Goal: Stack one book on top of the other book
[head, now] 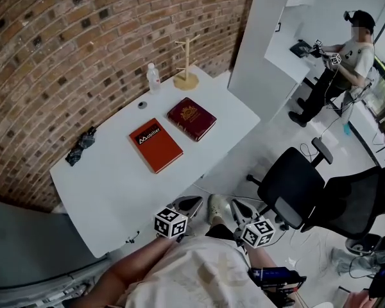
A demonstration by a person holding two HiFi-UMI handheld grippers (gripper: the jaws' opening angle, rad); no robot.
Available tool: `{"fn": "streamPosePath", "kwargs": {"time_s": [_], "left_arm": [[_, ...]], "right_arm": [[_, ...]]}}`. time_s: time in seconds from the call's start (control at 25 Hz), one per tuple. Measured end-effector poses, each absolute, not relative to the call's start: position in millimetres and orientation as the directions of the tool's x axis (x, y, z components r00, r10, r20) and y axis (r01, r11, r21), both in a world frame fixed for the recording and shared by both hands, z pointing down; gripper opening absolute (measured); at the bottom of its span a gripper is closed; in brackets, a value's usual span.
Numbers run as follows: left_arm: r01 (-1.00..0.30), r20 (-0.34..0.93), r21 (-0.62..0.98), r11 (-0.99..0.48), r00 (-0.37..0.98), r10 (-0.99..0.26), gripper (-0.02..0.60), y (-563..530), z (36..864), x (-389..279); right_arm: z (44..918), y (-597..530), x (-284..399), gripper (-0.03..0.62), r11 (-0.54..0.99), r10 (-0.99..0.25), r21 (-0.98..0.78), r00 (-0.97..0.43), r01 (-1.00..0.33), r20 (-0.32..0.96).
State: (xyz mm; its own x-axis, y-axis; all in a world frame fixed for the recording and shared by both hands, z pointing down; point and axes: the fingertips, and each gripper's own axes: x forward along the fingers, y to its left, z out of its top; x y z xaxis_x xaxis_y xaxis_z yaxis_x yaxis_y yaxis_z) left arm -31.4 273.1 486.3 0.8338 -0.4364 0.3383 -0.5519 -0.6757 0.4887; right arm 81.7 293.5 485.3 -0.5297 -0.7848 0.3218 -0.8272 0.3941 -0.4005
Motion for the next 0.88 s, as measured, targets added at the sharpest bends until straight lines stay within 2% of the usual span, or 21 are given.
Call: {"fn": "streamPosePath", "kwargs": {"time_s": [0.44,0.88], "left_arm": [[-0.579,0.363,0.503,-0.642,0.815,-0.451,0.021,272,493,-22],[-0.581,0.371,0.465,-0.668,0.813,-0.448,0.021,237,479,37]], "right_arm": [[484,287,76,0.021,0.479,-0.731,-0.340,-0.582,-0.810,0.356],[481,249,137,0.021,0.481,-0.729,-0.356,-0.591,-0.801,0.345]]}}
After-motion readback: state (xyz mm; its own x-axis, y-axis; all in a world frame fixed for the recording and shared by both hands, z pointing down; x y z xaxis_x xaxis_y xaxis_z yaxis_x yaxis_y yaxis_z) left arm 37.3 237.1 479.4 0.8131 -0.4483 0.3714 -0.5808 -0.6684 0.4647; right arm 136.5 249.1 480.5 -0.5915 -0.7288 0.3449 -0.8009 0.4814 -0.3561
